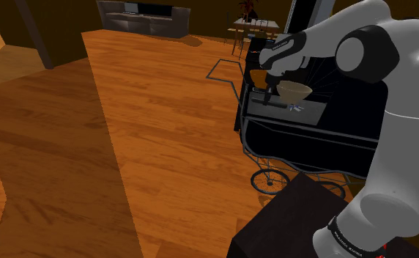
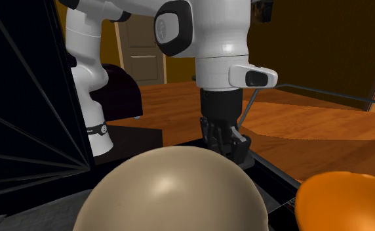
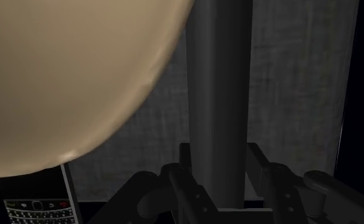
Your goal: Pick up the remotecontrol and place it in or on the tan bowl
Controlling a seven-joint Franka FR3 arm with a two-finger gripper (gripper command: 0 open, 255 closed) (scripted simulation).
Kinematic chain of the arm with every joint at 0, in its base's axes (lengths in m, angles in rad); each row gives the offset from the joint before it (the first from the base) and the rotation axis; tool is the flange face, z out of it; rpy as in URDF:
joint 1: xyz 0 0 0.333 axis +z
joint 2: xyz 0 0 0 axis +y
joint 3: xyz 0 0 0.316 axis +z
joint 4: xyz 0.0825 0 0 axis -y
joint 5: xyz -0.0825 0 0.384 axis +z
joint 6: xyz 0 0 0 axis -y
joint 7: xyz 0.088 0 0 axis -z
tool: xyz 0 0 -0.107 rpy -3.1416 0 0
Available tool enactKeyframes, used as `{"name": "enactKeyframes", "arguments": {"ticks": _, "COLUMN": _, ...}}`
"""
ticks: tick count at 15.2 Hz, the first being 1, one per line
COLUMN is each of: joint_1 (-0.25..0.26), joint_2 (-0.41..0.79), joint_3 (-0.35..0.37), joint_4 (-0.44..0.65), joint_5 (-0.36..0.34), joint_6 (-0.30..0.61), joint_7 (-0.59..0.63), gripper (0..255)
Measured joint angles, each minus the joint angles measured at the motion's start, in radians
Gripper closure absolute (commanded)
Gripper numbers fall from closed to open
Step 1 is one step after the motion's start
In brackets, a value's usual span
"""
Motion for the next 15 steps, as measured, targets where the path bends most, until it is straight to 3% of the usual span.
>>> {"name": "enactKeyframes", "arguments": {"ticks": 15, "joint_1": 0.006, "joint_2": -0.056, "joint_3": -0.016, "joint_4": 0.114, "joint_5": -0.039, "joint_6": -0.165, "joint_7": 0.024, "gripper": 255}}
